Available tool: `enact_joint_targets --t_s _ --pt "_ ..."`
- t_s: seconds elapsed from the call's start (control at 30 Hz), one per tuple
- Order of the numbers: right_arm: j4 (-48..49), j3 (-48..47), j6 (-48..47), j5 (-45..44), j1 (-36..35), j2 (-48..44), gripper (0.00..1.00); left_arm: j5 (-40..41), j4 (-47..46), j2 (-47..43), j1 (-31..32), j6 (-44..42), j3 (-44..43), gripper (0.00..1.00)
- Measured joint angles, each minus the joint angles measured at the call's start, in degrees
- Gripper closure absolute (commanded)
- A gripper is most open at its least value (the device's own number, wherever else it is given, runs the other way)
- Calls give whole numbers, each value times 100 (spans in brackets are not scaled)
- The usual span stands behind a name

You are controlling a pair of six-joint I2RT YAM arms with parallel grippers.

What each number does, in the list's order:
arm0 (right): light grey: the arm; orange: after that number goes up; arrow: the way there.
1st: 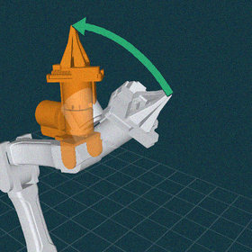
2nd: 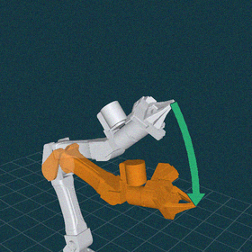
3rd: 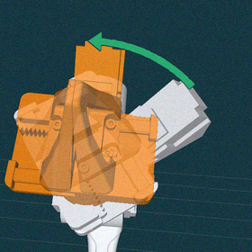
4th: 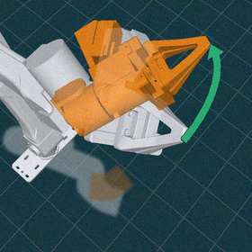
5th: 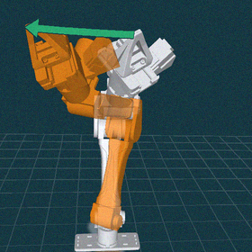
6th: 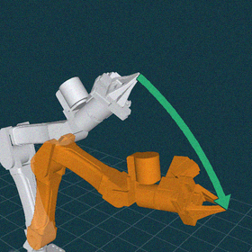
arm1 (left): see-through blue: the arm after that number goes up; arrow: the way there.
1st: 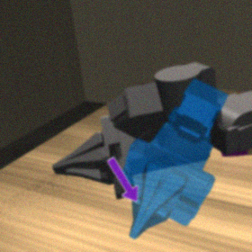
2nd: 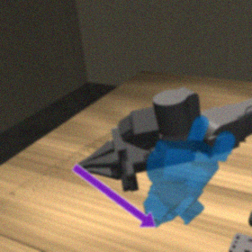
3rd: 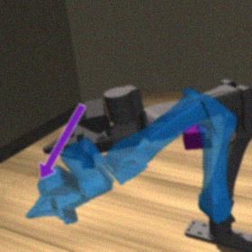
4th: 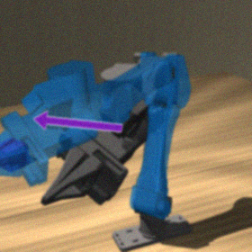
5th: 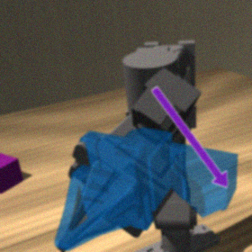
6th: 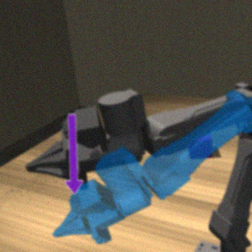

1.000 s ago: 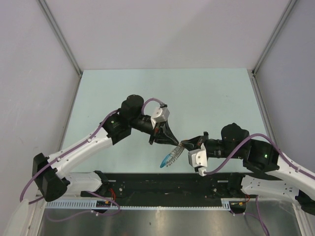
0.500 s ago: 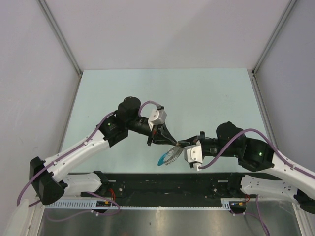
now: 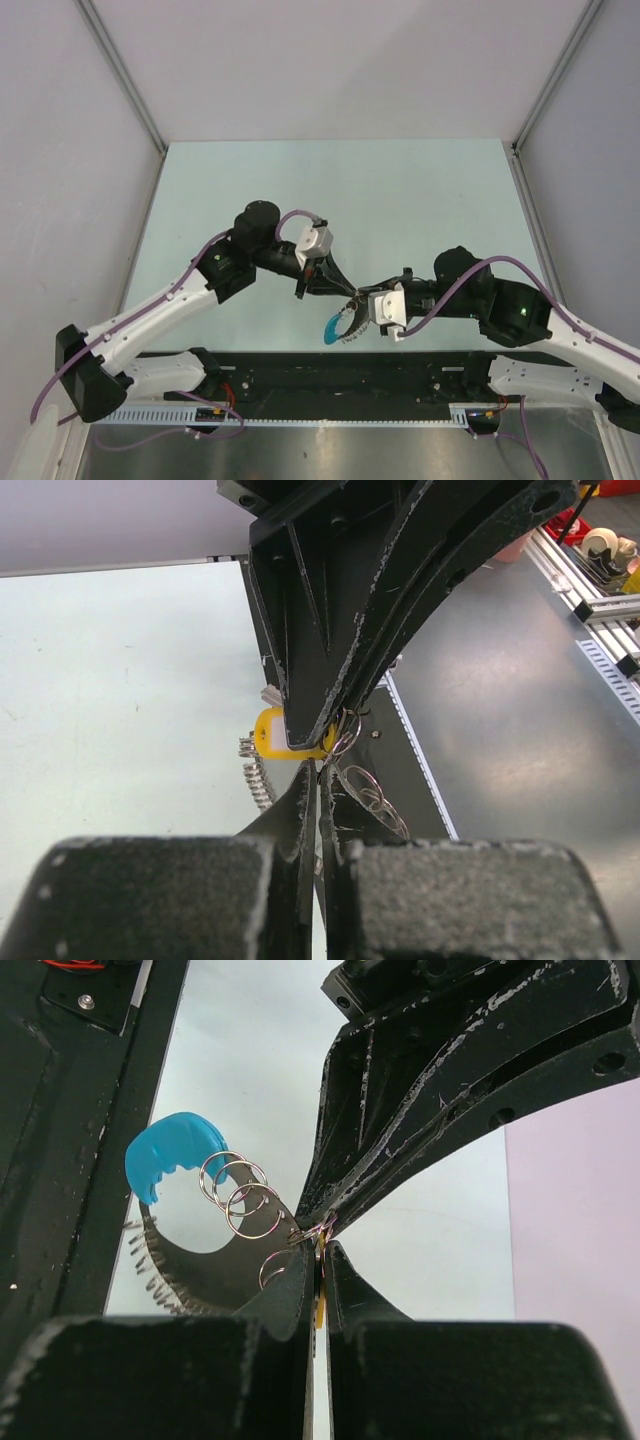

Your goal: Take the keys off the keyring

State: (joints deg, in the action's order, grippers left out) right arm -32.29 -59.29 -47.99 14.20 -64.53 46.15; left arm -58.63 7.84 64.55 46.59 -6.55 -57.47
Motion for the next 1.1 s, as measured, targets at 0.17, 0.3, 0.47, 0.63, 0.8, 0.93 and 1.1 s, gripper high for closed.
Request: enact_joint_targets --t_s 0.17,0.3,0.47,0.63,0.8,0.93,1.1 --pt "42 -11 98 -103 0 59 100 7 -2 -17 -44 -9 13 100" --pt "57 -11 190 -151 11 70 100 31 -2 -42 -46 -101 17 100" --pt "111 -11 424 -258 26 81 100 105 -173 -151 -48 -146 138 100" --pt "181 -11 601 -407 28 81 100 136 -428 -297 -44 -144 271 100" --pt "238 -15 647 -553 26 42 100 162 -577 -319 -44 -149 273 100" --pt "251 -20 667 -632 26 44 100 175 -649 -332 -44 -146 313 100" --pt "258 -20 706 -688 26 57 100 234 -680 -400 -46 -149 356 100"
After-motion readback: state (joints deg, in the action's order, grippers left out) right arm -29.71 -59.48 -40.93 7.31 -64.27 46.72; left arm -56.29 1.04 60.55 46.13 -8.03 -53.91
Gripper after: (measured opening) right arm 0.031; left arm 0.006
